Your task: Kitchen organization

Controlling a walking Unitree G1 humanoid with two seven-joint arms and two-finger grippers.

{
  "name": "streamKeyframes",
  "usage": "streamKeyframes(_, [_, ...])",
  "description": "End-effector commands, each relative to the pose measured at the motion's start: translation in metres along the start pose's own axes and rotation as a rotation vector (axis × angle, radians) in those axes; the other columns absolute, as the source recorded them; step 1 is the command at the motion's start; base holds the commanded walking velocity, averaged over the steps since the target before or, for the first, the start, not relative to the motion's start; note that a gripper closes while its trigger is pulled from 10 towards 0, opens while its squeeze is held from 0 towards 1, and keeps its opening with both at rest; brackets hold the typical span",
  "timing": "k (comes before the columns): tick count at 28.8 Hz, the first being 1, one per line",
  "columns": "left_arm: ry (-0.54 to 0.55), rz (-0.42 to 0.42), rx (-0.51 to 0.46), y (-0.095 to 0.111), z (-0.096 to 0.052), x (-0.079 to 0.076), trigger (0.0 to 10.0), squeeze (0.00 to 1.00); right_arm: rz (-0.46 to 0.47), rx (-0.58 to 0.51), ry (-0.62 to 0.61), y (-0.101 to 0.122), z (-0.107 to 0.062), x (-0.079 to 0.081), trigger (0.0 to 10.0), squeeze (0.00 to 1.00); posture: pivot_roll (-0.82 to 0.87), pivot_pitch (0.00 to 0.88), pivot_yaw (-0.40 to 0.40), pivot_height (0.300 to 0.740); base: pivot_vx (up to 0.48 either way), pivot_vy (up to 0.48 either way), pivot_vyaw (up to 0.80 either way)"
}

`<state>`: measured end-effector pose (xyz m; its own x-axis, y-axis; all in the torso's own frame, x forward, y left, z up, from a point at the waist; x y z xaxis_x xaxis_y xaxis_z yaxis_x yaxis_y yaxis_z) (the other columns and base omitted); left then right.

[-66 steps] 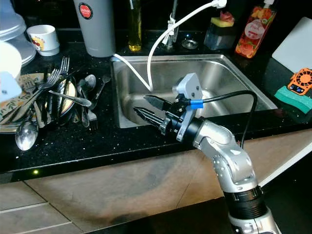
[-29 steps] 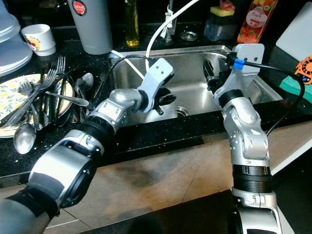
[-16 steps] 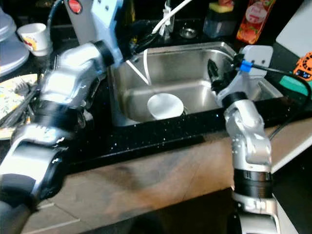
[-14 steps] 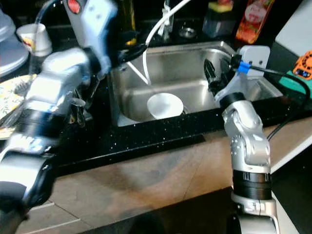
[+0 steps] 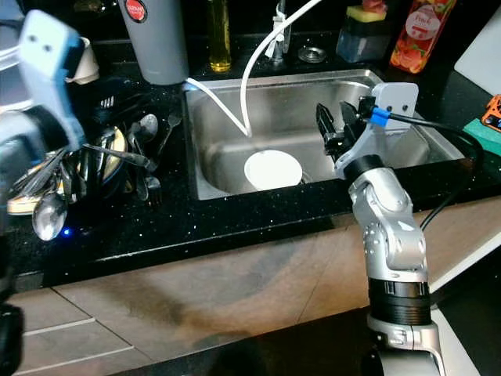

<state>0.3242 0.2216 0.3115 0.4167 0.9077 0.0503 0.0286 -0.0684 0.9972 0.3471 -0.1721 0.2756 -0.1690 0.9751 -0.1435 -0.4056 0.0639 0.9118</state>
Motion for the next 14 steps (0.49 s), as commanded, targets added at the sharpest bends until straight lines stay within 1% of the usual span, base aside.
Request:
streamKeyframes(1, [0.020,-0.042,0.042,-0.004,-0.012,0.012,10.0,0.00,0.004,0.004,0.004,0.000,0.000,0.000,10.0,0.00,0.10,0.106,-0.012,0.740,0.000,0.000,0.00])
streamKeyframes(2, [0.026,-0.064,0.052,-0.005,-0.016,0.013,10.0,0.00,0.004,0.005,0.005,-0.001,0.000,0.000,10.0,0.00,0.10,0.106,-0.012,0.740,0.000,0.000,0.00])
streamKeyframes(3, [0.031,-0.088,0.077,-0.009,-0.023,0.019,10.0,0.00,0.005,0.007,0.008,-0.002,0.000,0.000,10.0,0.00,0.11,0.107,-0.013,0.740,0.000,0.000,0.00])
streamKeyframes(4, [0.031,-0.088,0.077,-0.009,-0.023,0.019,10.0,0.00,0.005,0.007,0.008,-0.002,0.000,0.000,10.0,0.00,0.11,0.107,-0.013,0.740,0.000,0.000,0.00])
streamKeyframes(5, [0.083,-0.083,0.138,-0.018,-0.033,0.034,10.0,0.00,0.008,0.008,0.011,-0.002,0.000,0.002,10.0,0.00,0.11,0.108,-0.011,0.740,0.000,0.000,0.00])
streamKeyframes(6, [0.127,-0.073,0.173,-0.023,-0.037,0.043,10.0,0.00,0.009,0.008,0.011,-0.002,0.000,0.002,10.0,0.00,0.11,0.111,-0.007,0.740,0.000,0.000,0.00])
streamKeyframes(7, [0.158,-0.064,0.194,-0.026,-0.039,0.048,10.0,0.00,0.010,0.008,0.010,-0.002,0.000,0.002,10.0,0.00,0.11,0.111,-0.007,0.740,0.000,0.000,0.00])
streamKeyframes(8, [0.158,-0.064,0.194,-0.026,-0.039,0.048,10.0,0.00,0.010,0.008,0.010,-0.002,0.000,0.002,10.0,0.00,0.11,0.111,-0.007,0.740,0.000,0.000,0.00])
streamKeyframes(9, [0.216,-0.065,0.210,-0.029,-0.041,0.057,10.0,0.00,0.012,0.009,0.008,-0.003,0.000,0.002,10.0,0.00,0.11,0.111,-0.007,0.740,0.000,0.000,0.00])
streamKeyframes(10, [0.216,-0.065,0.210,-0.029,-0.041,0.057,10.0,0.00,0.012,0.009,0.008,-0.003,0.000,0.002,10.0,0.00,0.11,0.111,-0.007,0.740,0.000,0.000,0.00])
streamKeyframes(11, [0.271,-0.102,0.213,-0.031,-0.043,0.066,10.0,0.00,0.016,0.011,0.006,-0.004,0.000,0.002,10.0,0.00,0.12,0.114,-0.008,0.740,0.000,0.000,0.00])
streamKeyframes(12, [0.271,-0.102,0.213,-0.031,-0.043,0.066,10.0,0.00,0.016,0.011,0.006,-0.004,0.000,0.002,10.0,0.00,0.12,0.114,-0.008,0.740,0.000,0.000,0.00])
streamKeyframes(13, [0.305,-0.141,0.212,-0.033,-0.045,0.072,10.0,0.00,0.018,0.013,0.005,-0.005,0.000,0.002,10.0,0.00,0.12,0.115,-0.012,0.740,0.000,0.000,0.00])
streamKeyframes(14, [0.305,-0.141,0.212,-0.033,-0.045,0.072,10.0,0.00,0.018,0.013,0.005,-0.005,0.000,0.002,10.0,0.00,0.12,0.115,-0.012,0.740,0.000,0.000,0.00])
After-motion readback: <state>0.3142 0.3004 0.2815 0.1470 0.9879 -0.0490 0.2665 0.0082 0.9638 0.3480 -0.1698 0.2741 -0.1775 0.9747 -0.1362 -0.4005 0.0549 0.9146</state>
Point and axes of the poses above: a point about 5 cm out from each wrist's last joint towards the gripper, its own z axis pointing out of the wrist towards the gripper, its own y axis along the axis of the wrist's last joint, x = y × z, the point moved 2 cm from there along z, pointing out of the wrist towards the gripper, and after that the axes turned 12 degrees about -z, right-handed, at the moved point
